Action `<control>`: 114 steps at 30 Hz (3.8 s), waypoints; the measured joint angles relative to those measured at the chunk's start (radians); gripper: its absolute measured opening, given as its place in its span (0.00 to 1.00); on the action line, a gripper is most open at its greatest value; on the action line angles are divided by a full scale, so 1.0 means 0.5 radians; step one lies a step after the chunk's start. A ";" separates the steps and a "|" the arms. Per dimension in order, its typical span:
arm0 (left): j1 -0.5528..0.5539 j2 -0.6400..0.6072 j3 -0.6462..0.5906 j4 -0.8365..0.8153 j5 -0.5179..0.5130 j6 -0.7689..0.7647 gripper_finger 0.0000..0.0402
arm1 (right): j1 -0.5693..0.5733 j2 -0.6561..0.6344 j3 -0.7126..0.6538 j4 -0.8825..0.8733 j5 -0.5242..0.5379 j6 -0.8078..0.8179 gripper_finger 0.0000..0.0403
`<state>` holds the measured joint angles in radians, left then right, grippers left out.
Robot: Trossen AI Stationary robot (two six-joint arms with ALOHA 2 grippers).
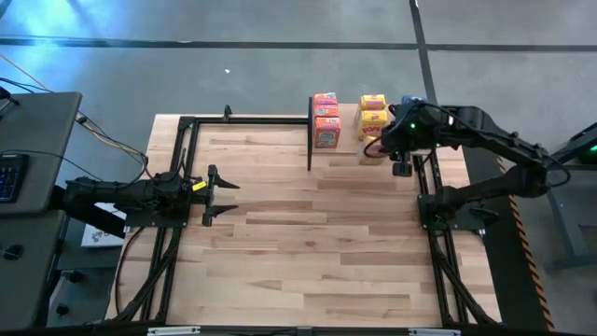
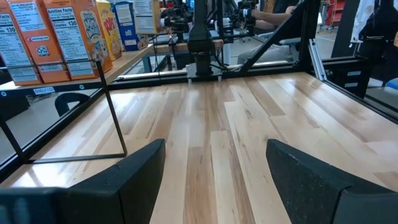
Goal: Stack cereal on shelf
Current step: Put the yellow cereal box on the shelf aligned with the yellow cereal boxes, then return to Home Position
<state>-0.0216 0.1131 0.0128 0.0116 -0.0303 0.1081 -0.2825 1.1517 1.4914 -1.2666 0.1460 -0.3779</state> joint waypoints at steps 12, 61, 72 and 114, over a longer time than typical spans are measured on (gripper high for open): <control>0.000 0.000 0.000 0.000 0.000 0.000 0.67 | -0.231 0.014 -0.001 0.014 -0.046 -0.117 0.38; 0.001 0.000 0.000 0.000 0.000 0.000 0.67 | -0.526 0.355 -0.003 0.110 -0.038 -0.450 0.41; 0.001 0.000 0.000 -0.001 0.000 -0.001 0.67 | -0.526 0.356 -0.003 0.117 -0.028 -0.444 0.49; 0.000 0.000 -0.001 0.000 0.000 0.000 0.67 | -0.267 -0.172 -0.003 0.178 -0.366 0.054 0.62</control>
<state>-0.0214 0.1131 0.0124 0.0114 -0.0303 0.1081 -0.4159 1.0655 1.4899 -1.1776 -0.0372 -0.3510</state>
